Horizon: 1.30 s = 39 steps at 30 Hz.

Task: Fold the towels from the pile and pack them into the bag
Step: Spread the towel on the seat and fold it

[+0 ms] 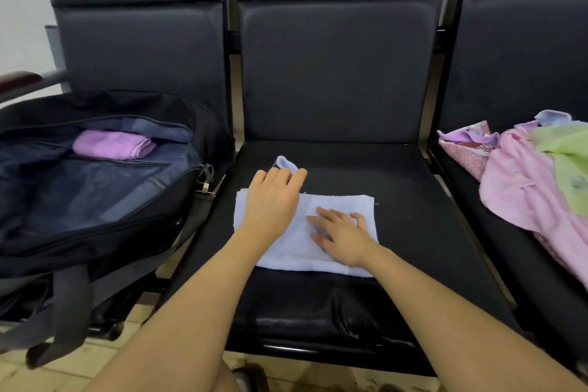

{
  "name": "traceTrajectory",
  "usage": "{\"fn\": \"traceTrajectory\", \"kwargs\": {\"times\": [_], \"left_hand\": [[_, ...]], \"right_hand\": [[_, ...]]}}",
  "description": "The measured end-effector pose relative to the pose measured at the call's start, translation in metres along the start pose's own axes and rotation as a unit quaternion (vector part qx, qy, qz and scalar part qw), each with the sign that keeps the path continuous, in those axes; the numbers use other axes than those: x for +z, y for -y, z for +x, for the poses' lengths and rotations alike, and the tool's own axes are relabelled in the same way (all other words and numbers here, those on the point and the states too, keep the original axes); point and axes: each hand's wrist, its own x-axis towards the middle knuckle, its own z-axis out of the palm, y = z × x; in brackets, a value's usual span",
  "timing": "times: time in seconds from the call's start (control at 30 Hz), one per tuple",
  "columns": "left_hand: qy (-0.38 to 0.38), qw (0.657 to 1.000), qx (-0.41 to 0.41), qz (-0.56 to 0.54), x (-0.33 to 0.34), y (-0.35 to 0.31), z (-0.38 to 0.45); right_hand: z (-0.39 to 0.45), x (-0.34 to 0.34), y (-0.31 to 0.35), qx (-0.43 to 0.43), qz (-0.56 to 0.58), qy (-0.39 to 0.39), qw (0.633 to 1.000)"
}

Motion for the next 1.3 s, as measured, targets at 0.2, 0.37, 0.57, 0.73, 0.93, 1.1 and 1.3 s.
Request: {"fn": "traceTrajectory", "kwargs": {"times": [0.2,0.37,0.57,0.73,0.93,1.1,1.3], "left_hand": [[-0.035,0.997,-0.013,-0.073,0.005,-0.06,0.03],[0.22,0.944,-0.129,-0.208,0.011,-0.111,0.04],[0.262,0.925,-0.171,-0.216,0.025,-0.094,0.018],[0.324,0.918,-0.149,-0.174,0.042,-0.058,0.001],[0.369,0.905,-0.113,-0.178,0.064,-0.043,0.014],[0.376,0.905,-0.098,-0.174,0.077,-0.03,0.019],[0.356,0.907,-0.072,-0.212,0.079,-0.024,0.016]], "right_hand": [[-0.041,-0.019,-0.047,0.059,-0.052,-0.058,0.995],[-0.053,-0.025,-0.063,0.165,0.067,-0.191,0.965],[-0.047,-0.021,-0.06,0.174,0.057,-0.192,0.964],[-0.031,-0.027,-0.062,0.206,0.017,-0.211,0.955],[-0.003,-0.025,-0.07,0.174,-0.054,-0.178,0.967],[0.011,-0.029,-0.078,0.193,-0.108,-0.158,0.962],[0.009,-0.031,-0.076,0.212,-0.025,-0.193,0.958]]}}
